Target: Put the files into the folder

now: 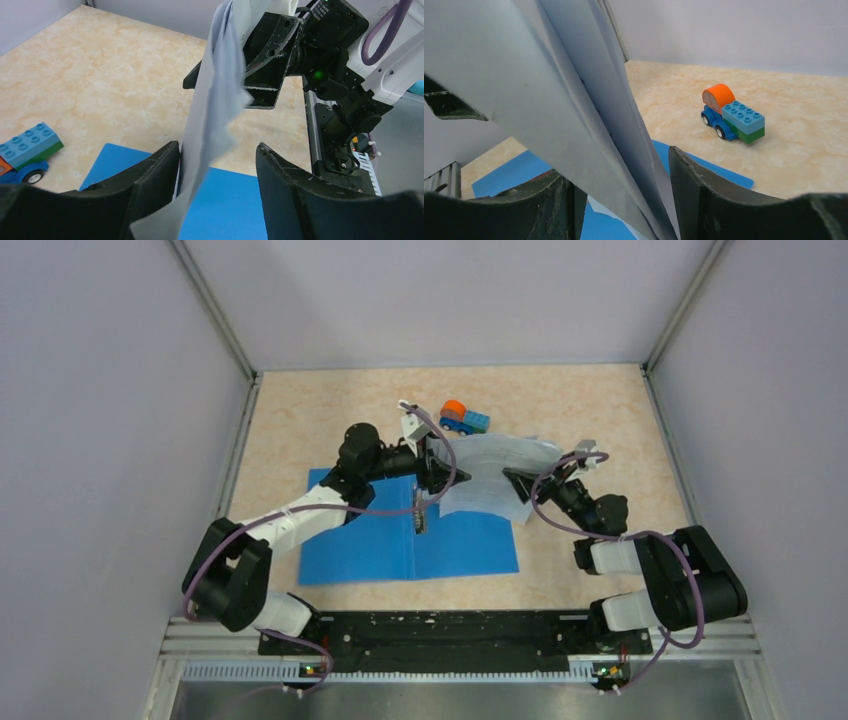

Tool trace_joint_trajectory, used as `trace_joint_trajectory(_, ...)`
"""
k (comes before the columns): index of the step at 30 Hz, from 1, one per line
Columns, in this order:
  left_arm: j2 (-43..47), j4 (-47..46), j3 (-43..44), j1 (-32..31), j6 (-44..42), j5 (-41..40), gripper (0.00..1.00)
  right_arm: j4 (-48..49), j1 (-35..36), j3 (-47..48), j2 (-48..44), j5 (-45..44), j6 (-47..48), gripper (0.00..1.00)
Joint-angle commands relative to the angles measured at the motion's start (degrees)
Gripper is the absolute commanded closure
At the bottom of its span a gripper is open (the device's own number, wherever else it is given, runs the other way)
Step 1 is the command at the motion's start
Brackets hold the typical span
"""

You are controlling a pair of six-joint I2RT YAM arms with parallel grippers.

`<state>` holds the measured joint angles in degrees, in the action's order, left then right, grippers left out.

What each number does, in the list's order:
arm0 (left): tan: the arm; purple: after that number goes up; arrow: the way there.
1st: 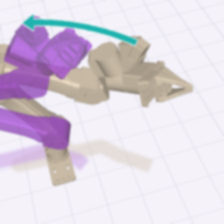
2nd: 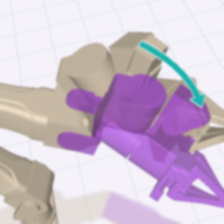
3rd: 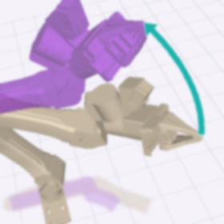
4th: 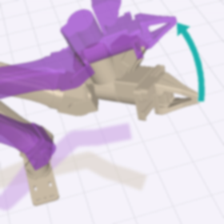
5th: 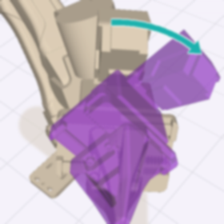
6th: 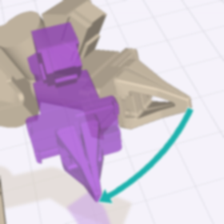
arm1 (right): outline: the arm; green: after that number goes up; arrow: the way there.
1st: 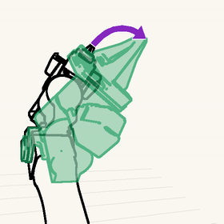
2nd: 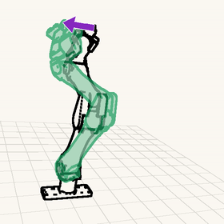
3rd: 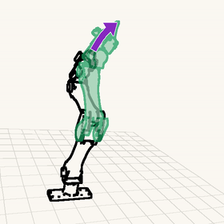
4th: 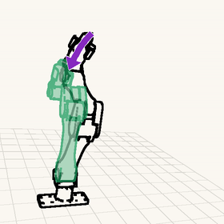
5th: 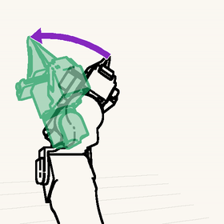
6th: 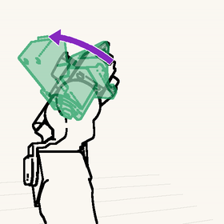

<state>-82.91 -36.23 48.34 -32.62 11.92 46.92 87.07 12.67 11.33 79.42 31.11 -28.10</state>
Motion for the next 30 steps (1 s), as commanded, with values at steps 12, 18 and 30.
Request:
trace_joint_trajectory(12, 4.5, -0.31, -2.75, 3.48, -1.57, 0.34, 0.32, 11.33, 0.84, 0.4, 3.76, 5.65, -2.88, 0.43)
trace_joint_trajectory(18, 3.98, -0.98, -3.78, 4.21, 0.31, 2.46, 0.32, 11.58, 0.99, 1.78, 4.58, 7.14, -3.52, 0.43)
trace_joint_trajectory(30, -0.88, -9.43, -3.45, 2.43, 6.32, 3.99, 0.33, 11.59, 3.49, 4.63, 7.22, 6.52, -3.41, 0.43)
